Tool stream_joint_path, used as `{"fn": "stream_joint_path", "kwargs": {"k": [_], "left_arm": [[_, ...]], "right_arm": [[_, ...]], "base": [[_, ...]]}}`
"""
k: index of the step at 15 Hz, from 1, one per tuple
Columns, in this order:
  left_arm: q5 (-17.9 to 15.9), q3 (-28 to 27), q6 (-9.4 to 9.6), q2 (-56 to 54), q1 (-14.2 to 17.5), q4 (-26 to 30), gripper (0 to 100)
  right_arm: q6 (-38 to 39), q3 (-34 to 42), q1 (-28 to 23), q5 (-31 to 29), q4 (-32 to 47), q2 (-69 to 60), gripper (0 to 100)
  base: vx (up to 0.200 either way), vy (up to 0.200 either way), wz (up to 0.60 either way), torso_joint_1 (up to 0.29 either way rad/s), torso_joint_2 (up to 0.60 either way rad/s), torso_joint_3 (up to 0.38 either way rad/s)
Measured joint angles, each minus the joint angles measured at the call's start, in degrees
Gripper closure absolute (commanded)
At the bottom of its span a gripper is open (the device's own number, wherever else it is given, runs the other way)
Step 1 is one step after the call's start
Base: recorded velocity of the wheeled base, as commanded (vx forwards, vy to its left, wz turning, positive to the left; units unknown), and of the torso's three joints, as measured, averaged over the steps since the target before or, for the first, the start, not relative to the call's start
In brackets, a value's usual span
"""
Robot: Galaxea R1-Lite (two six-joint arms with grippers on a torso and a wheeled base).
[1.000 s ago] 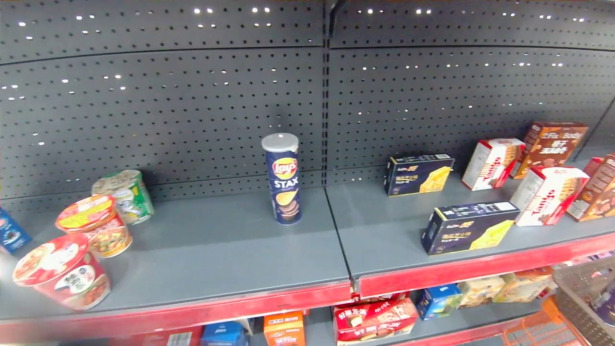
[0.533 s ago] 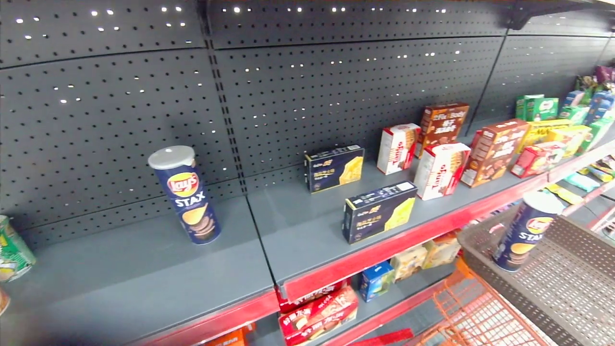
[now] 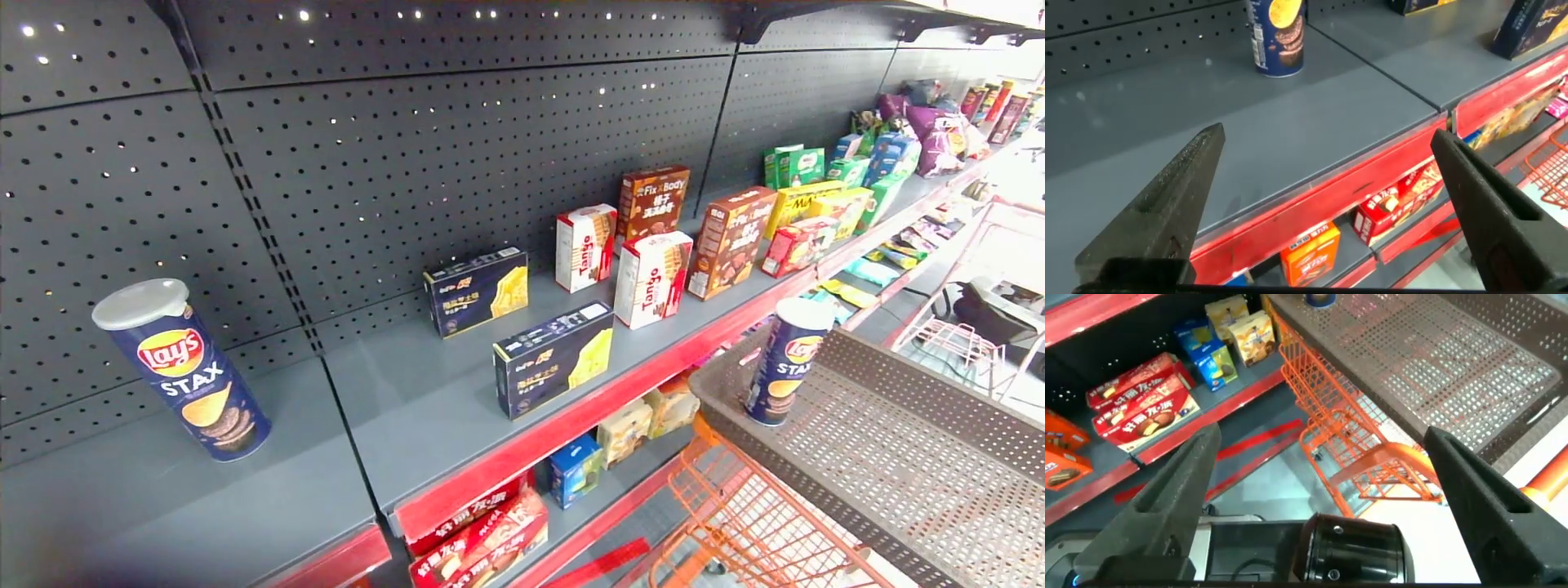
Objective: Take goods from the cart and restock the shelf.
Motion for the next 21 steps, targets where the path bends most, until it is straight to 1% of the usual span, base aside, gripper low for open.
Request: {"fn": "stream_joint_path", "kwargs": {"k": [4, 5, 10, 12, 13, 15, 18, 19, 21], "left_arm": [[0.0, 0.0, -0.02, 0.0, 0.0, 0.0, 0], [-0.1, 0.0, -0.02, 0.0, 0.0, 0.0, 0], [0.0, 0.0, 0.0, 0.0, 0.1, 0.0, 0], [0.0, 0.0, 0.0, 0.0, 0.0, 0.0, 0], [0.0, 0.0, -0.02, 0.0, 0.0, 0.0, 0], [0.0, 0.0, -0.02, 0.0, 0.0, 0.0, 0], [0.0, 0.0, 0.0, 0.0, 0.0, 0.0, 0], [0.0, 0.0, 0.0, 0.0, 0.0, 0.0, 0], [0.0, 0.0, 0.0, 0.0, 0.0, 0.0, 0]], "right_arm": [[0.0, 0.9, -2.0, 1.1, 0.1, -0.4, 0], [0.0, 1.2, -2.1, 1.0, 0.1, -0.6, 0], [0.1, 1.8, -2.2, 0.8, 0.1, -0.6, 0], [-0.9, 2.7, -1.6, 0.7, -1.7, 1.2, 0], [-1.6, 3.7, -1.3, 0.5, -5.0, 2.7, 0], [-2.7, 6.9, -0.8, -0.5, -17.9, 7.7, 0], [-3.1, 11.3, -0.4, -6.3, -32.1, 16.5, 0], [-3.2, 12.1, -0.4, -8.5, -34.2, 19.4, 0], [-2.7, 12.8, 1.0, -15.6, -37.4, 25.2, 0]], "base": [[0.0, 0.0, 0.0, 0.0, 0.0, 0.0], [0.0, 0.0, -0.6, 0.007, 0.0, -0.002], [0.0, 0.0, 0.0, 0.0, 0.0, 0.0], [0.0, 0.0, 0.0, 0.0, 0.0, 0.0], [0.0, 0.0, 0.0, 0.0, 0.0, 0.0], [0.0, 0.0, 0.0, 0.0, 0.0, 0.0], [0.0, 0.0, 0.0, 0.0, 0.0, 0.0], [0.0, 0.0, 0.0, 0.0, 0.0, 0.0], [0.0, 0.0, 0.0, 0.0, 0.0, 0.0]]}}
